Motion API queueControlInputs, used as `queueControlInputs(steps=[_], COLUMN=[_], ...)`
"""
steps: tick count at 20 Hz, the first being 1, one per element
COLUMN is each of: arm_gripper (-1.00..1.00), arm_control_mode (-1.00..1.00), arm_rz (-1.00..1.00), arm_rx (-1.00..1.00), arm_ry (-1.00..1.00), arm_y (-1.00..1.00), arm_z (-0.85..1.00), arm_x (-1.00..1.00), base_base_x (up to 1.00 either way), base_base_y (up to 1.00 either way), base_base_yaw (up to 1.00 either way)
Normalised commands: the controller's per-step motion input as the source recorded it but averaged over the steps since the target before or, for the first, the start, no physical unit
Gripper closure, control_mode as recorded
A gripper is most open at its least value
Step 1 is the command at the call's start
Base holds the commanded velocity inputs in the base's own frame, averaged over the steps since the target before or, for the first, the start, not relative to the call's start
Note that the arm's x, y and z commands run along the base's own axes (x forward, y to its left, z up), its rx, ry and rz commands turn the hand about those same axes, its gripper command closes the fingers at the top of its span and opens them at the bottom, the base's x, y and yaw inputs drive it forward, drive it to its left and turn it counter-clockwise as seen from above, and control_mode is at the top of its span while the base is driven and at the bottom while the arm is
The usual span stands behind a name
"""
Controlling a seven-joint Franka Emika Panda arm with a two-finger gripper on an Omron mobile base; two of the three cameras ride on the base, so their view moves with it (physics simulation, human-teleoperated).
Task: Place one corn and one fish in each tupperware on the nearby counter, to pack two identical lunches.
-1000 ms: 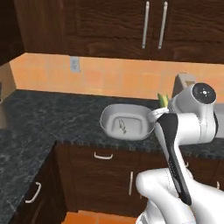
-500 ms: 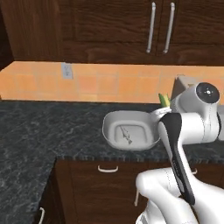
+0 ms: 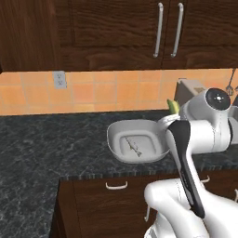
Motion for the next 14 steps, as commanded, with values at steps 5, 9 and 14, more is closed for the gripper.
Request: queueControlInputs(steps=[5, 9, 14], arm_gripper=[1.00, 1.00, 1.00], arm_control_mode=[-1.00, -1.00, -1.00], arm_rz=[-0.08, 0.15, 0.43], arm_rx=[0.00, 0.00, 0.00], arm_ry=[0.11, 0.20, 0.02], arm_y=[0.01, 0.00, -0.05], arm_z=[-0.38, -0.73, -0.57], arm_x=[0.07, 0.44, 0.26], base_base_x=[0.00, 0.00, 0.00], base_base_y=[0.00, 0.00, 0.00], base_base_yaw=[0.00, 0.00, 0.00])
